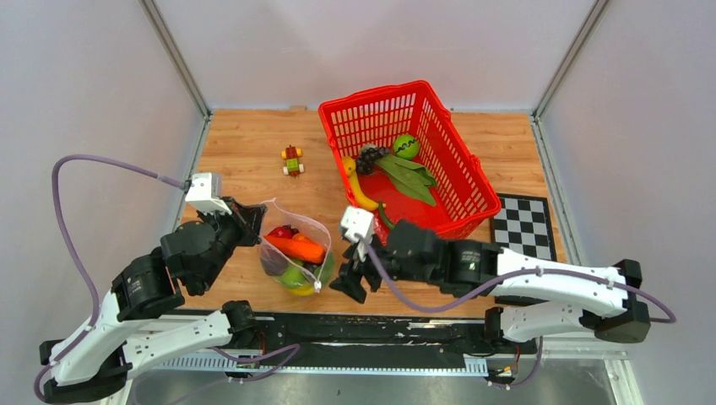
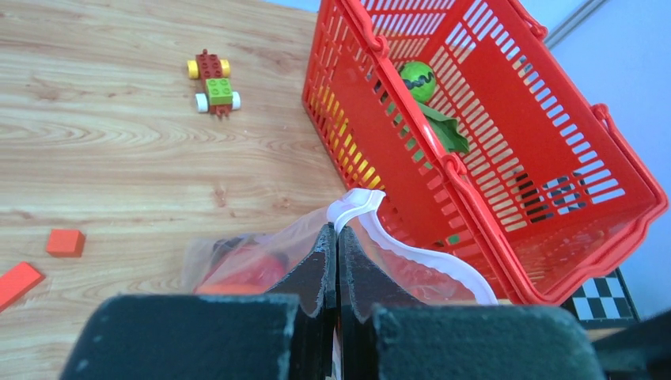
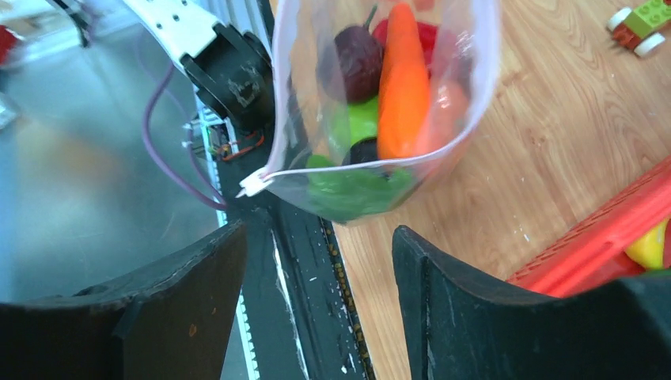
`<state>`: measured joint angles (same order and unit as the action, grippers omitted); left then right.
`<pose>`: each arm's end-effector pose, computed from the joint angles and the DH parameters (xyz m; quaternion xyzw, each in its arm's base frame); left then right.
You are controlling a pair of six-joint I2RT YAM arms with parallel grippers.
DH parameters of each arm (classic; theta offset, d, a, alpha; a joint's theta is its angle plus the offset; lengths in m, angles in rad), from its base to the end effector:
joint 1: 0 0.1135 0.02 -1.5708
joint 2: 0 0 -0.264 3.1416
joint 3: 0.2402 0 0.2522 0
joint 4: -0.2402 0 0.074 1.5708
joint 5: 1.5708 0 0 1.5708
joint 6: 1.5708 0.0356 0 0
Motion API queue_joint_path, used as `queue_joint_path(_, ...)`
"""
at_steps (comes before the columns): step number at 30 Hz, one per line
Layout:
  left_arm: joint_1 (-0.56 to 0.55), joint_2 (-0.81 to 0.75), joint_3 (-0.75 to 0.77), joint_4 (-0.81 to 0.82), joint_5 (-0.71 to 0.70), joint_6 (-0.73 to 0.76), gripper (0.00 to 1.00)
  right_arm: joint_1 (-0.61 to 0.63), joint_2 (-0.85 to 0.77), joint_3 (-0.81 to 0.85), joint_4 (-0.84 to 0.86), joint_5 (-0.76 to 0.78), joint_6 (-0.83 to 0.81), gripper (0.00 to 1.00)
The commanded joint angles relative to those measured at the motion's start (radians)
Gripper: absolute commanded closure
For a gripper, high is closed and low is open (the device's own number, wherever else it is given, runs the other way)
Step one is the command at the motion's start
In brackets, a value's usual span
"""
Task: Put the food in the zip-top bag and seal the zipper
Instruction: Zip the zipper food storage bag at the center of the board.
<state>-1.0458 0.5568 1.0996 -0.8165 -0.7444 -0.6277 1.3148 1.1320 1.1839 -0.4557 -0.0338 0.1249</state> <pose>0.0565 -0.0494 0.4038 -0.0608 0.7718 -0.2236 0.5921 0.0622 0.2423 0.3821 -0.4754 0.6858 0.3738 0.4049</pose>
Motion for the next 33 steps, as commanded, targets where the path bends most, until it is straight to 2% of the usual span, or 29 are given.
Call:
queue_joint_path(1, -0.003, 0.013, 0.026, 0.117, -0.068, -0.043, 1.00, 0.168, 0.025, -0.050, 0.163, 0.419, 0.013, 0.31)
queue_joint_path(3, -0.003, 0.023, 0.032, 0.118, -0.077, -0.051, 1.00, 0.199, 0.029, -0.075, 0.218, 0.496, 0.015, 0.30)
queue_joint_path(8, -0.002, 0.022, 0.032, 0.114, -0.116, -0.073, 1.00, 0.215, 0.029, -0.156, 0.351, 0.523, 0.105, 0.30)
queue_joint_path(11, -0.003, 0.014, 0.026, 0.118, -0.123, -0.083, 1.00, 0.233, 0.044, -0.197, 0.429, 0.591, 0.153, 0.29)
queue_joint_path(15, -0.003, 0.005, 0.018, 0.125, -0.131, -0.088, 1.00, 0.236, 0.077, -0.210, 0.474, 0.596, 0.243, 0.30)
queue_joint_path(20, -0.003, 0.006, 0.013, 0.122, -0.143, -0.096, 1.00, 0.264, 0.070, -0.258, 0.589, 0.594, 0.261, 0.30)
queue_joint_path(26, -0.003, 0.009, 0.014, 0.124, -0.163, -0.098, 1.00, 0.324, 0.078, -0.251, 0.598, 0.708, 0.212, 0.29)
queue_joint_path(29, -0.003, 0.011, 0.015, 0.131, -0.165, -0.098, 1.00, 0.332, 0.085, -0.255, 0.612, 0.705, 0.200, 0.29)
queue_joint_path(33, -0.002, 0.021, 0.019, 0.137, -0.172, -0.100, 1.00, 0.332, 0.128, -0.215, 0.535, 0.715, 0.224, 0.28)
